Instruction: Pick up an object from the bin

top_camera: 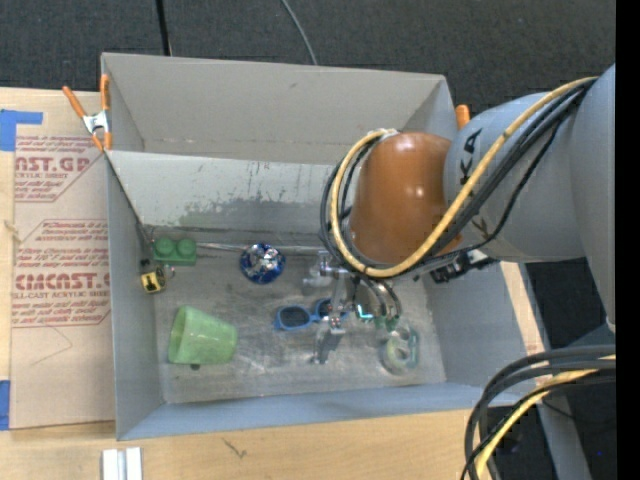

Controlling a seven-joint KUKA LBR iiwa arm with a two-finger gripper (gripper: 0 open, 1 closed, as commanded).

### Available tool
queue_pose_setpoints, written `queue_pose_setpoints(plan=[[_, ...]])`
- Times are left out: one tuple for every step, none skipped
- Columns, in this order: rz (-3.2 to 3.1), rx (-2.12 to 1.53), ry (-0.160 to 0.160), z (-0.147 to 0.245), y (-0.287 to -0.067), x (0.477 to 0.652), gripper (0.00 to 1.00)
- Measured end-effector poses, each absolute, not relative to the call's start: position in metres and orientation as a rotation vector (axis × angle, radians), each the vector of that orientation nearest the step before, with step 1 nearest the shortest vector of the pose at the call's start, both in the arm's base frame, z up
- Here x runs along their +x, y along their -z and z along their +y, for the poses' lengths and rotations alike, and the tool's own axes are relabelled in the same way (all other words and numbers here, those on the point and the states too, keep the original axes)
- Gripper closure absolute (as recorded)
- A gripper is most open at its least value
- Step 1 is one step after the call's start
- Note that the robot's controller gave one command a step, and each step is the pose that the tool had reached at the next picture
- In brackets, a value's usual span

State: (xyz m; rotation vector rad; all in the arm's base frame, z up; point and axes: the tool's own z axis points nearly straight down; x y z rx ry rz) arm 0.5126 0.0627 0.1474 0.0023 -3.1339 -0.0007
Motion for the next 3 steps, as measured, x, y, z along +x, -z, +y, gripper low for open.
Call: queue_pose_setpoints(plan=[[-3.149,0.097,0.003,0.0316,-0.0708,0.5563,0.0],[-3.147,0.098,0.003,0.033,-0.0731,0.5584,0.0],[-3.144,0.099,0.003,0.0343,-0.0744,0.5596,0.0]])
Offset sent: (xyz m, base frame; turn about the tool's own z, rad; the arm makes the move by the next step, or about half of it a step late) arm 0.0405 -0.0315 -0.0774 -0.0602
